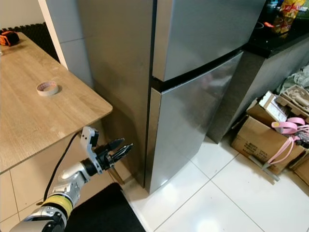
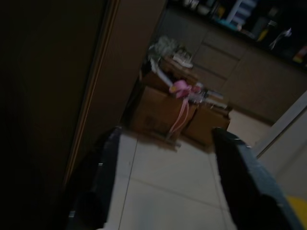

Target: Restocking fridge

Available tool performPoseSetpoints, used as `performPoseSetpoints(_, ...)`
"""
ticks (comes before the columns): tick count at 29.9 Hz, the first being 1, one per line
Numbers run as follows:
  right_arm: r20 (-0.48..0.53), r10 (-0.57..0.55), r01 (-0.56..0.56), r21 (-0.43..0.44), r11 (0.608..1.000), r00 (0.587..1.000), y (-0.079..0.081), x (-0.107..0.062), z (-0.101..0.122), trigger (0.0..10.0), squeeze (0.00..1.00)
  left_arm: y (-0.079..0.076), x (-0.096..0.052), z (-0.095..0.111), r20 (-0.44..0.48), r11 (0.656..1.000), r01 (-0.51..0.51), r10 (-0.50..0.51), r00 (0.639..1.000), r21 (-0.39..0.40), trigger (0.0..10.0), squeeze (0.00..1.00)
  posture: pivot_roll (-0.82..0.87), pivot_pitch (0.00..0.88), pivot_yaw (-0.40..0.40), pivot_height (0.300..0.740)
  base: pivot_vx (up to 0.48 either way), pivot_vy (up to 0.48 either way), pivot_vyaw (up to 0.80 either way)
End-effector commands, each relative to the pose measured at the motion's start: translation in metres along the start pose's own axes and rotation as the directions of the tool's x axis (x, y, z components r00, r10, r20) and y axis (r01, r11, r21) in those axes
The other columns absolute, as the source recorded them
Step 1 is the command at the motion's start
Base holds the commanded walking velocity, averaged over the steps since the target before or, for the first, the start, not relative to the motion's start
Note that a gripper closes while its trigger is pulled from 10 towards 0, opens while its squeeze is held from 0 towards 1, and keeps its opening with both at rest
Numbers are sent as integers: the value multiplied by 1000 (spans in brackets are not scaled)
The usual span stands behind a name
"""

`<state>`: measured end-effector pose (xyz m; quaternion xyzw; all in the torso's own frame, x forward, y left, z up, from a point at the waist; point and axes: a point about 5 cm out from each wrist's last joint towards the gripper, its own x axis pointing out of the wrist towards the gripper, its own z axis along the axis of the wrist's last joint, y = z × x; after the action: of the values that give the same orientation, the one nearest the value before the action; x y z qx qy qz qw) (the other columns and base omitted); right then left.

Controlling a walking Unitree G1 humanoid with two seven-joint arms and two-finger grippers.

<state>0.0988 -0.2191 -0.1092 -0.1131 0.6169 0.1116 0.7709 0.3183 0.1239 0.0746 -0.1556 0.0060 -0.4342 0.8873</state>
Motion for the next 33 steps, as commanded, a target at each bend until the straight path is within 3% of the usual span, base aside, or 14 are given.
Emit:
performPoseSetpoints(1, -2, -1, 1, 12, 1000, 1000, 1, 0, -2, 10000, 0, -4, 10, 9, 35, 999, 41, -41, 999, 20, 10000, 1000, 1, 0, -23, 740, 0, 0, 0)
performPoseSetpoints(6, -1, -1, 1, 12, 1000, 1000, 1, 0, -1, 10000, 0, -6, 14, 13, 39, 998, 57, -59, 997, 33, 10000, 1000, 0, 0, -22, 740, 0, 0, 0)
performPoseSetpoints(9, 0, -7, 7, 19, 1000, 1000, 1, 0, -1, 10000, 0, -3, 21, 16, 12, 997, -14, 13, 1000, 70, 10000, 1000, -1, 0, -21, 740, 0, 0, 0)
performPoseSetpoints(10, 1, -7, 6, 21, 1000, 1000, 1, 0, -1, 10000, 0, -2, 21, 17, 17, 997, -32, 30, 999, 73, 10000, 0, 0, 0, -17, 740, 0, 0, 0)
performPoseSetpoints(17, 4, 0, 0, 25, 1000, 1000, 2, 0, -1, 10000, 0, -2, 18, 13, 24, 998, -44, 43, 999, 38, 10000, 0, 1, 0, -16, 740, 0, -82, 0)
performPoseSetpoints(24, 13, 2, -2, 37, 999, 1000, 4, 1, 0, 10000, 0, -10, 18, 0, 0, 1000, -22, 22, 1000, 11, 10000, 0, 6, 0, -8, 740, 0, -367, 0)
performPoseSetpoints(33, 30, -8, 7, 30, 1000, 1000, 4, 1, 2, 10000, 0, -12, 19, -1, -3, 1000, -14, 14, 1000, 7, 10000, 0, 6, 0, -8, 740, 0, -403, 0)
